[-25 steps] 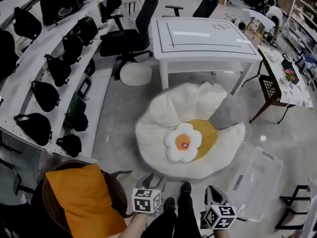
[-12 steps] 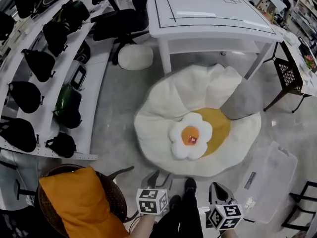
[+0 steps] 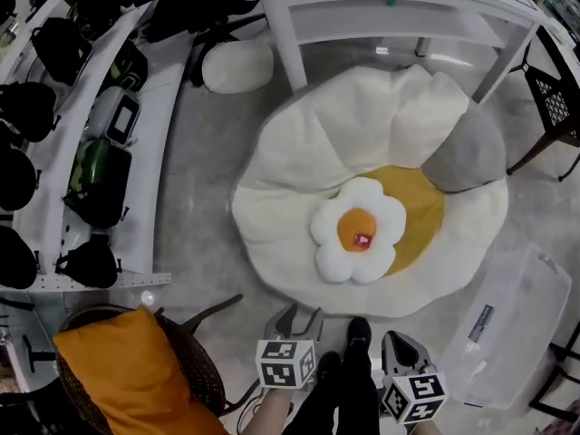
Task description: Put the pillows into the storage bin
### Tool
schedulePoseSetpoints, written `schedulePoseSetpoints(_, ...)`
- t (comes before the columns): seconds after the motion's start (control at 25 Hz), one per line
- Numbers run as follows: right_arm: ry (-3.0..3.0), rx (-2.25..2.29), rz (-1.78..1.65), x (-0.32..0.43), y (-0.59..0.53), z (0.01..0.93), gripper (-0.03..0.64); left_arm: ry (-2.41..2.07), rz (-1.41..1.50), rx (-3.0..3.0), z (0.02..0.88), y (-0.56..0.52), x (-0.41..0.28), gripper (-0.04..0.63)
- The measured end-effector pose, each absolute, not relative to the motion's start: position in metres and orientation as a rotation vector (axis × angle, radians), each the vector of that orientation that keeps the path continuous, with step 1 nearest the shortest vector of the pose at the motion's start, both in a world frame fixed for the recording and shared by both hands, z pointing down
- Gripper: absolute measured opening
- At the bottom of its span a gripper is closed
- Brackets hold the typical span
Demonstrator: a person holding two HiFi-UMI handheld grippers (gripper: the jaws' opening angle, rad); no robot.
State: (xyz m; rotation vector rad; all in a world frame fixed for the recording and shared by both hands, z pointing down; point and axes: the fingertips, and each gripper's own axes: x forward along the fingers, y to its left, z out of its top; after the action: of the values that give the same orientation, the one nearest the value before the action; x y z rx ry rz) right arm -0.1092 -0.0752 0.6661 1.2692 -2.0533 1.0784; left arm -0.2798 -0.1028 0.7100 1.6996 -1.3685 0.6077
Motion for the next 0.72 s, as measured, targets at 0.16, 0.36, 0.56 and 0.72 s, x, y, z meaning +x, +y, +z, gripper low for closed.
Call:
schedulePoseSetpoints(0.16, -2.053, 1.257, 1.074, -0.103, -0.084, 0.7, 0.0, -1.355, 0.631, 1.691, 0.751, -0.111, -0.272, 0.198)
schedulePoseSetpoints(0.36, -2.056, 1.238, 1.067, -0.098, -0.09, 0.736, 0.0, -1.33, 0.663, 1.693, 0.796, -0.122, -0.262, 0.202)
schedulePoseSetpoints(0.56, -2.045, 1.229, 1.066, -0.091, -0.094, 0.768, 0.0, -1.326, 0.676, 1.685, 0.838, -0.138, -0.256, 0.21)
schedulePoseSetpoints(0.72, -2.032, 1.235, 1.081, -0.085, -0.098, 0.788, 0.0, -1.315, 0.71, 1.682, 0.867, -0.152, -0.255, 0.215)
